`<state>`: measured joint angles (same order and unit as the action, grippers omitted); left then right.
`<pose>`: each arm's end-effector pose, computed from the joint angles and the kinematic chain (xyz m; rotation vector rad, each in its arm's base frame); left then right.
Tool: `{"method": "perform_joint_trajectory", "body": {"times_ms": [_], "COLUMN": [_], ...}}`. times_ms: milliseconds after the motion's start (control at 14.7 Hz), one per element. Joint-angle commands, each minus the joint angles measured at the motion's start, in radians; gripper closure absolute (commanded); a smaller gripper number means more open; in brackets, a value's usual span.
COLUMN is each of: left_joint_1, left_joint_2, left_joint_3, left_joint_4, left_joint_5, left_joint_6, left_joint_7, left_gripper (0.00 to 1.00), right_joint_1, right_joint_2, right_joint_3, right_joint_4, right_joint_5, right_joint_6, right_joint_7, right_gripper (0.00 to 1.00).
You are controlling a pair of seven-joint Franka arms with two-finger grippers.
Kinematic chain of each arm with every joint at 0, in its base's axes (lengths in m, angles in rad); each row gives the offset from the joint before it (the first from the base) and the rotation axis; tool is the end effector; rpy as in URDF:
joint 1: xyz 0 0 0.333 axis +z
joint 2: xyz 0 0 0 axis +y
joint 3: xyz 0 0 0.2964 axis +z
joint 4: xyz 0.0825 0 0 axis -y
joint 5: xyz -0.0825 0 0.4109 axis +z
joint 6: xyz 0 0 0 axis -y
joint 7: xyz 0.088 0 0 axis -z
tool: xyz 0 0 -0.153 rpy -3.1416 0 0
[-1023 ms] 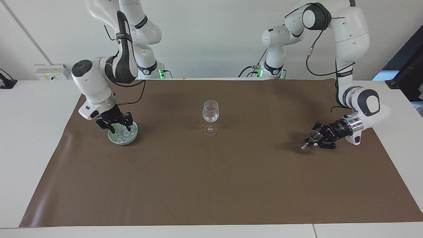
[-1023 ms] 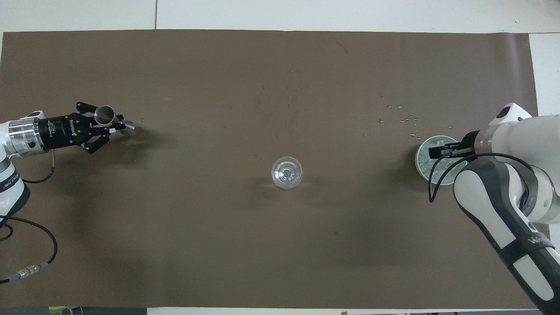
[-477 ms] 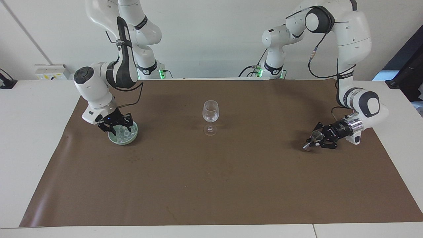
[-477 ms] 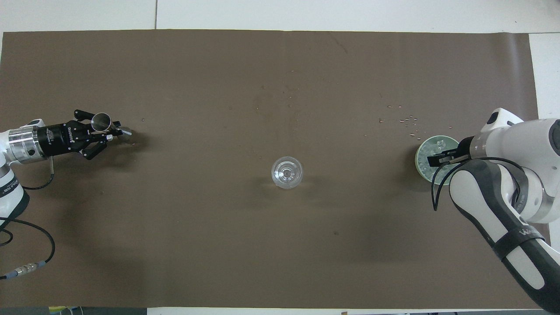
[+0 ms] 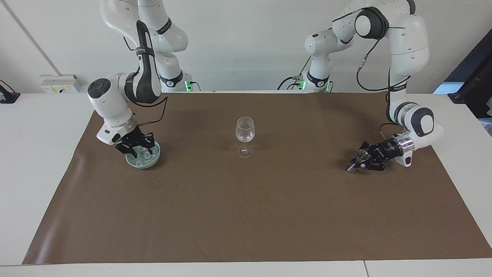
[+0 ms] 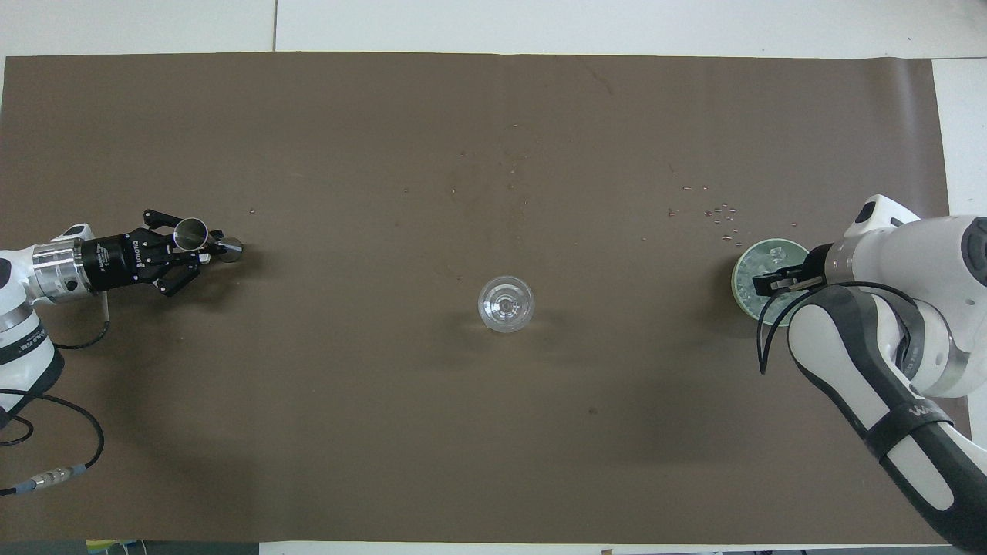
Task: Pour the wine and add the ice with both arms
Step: 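Set down the silver cup while the right gripper grasps the bowl rim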
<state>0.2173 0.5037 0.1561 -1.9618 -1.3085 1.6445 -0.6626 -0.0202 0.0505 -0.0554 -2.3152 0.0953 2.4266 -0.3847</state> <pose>0.5796 0.0761 0.1757 1.2575 1.5284 -0.9332 0.5400 -0.0379 0.2421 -3.0711 -0.3690 -0.1138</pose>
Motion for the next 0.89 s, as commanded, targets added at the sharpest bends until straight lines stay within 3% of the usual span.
{"method": "perform_joint_trajectory", "body": {"times_ms": [0,68,136,477,818], "left_joint_1": [0.013,0.013,0.013,0.016,0.005], "left_joint_2": [-0.019,-0.021,-0.021,-0.021,-0.024], "left_joint_3": [-0.006,-0.006,-0.006,0.0,0.011], "left_joint_4": [-0.025,-0.025,-0.025,-0.013,0.103], "left_joint_5": [-0.009,-0.008,-0.008,0.014,0.268], "left_joint_6": [0.008,0.008,0.006,-0.003,0.049], "left_joint_7": [0.017,0.017,0.018,0.018,0.017], "left_gripper": [1.0,0.92,0.01,0.0,0.0], "right_joint_1": [-0.006,-0.006,-0.004,-0.003,-0.001], "right_joint_2": [-0.018,-0.018,-0.018,-0.018,-0.018], "right_joint_3": [0.006,0.006,0.006,0.006,0.006], "right_joint_4": [-0.036,-0.035,-0.035,-0.033,-0.033], "right_joint_5": [0.015,0.015,0.015,0.014,0.014], "right_joint_6": [0.031,0.031,0.032,0.031,0.029], "right_joint_7": [-0.01,-0.01,-0.01,-0.006,-0.006], "right_gripper": [0.38,0.39,0.41,0.44,0.46]}}
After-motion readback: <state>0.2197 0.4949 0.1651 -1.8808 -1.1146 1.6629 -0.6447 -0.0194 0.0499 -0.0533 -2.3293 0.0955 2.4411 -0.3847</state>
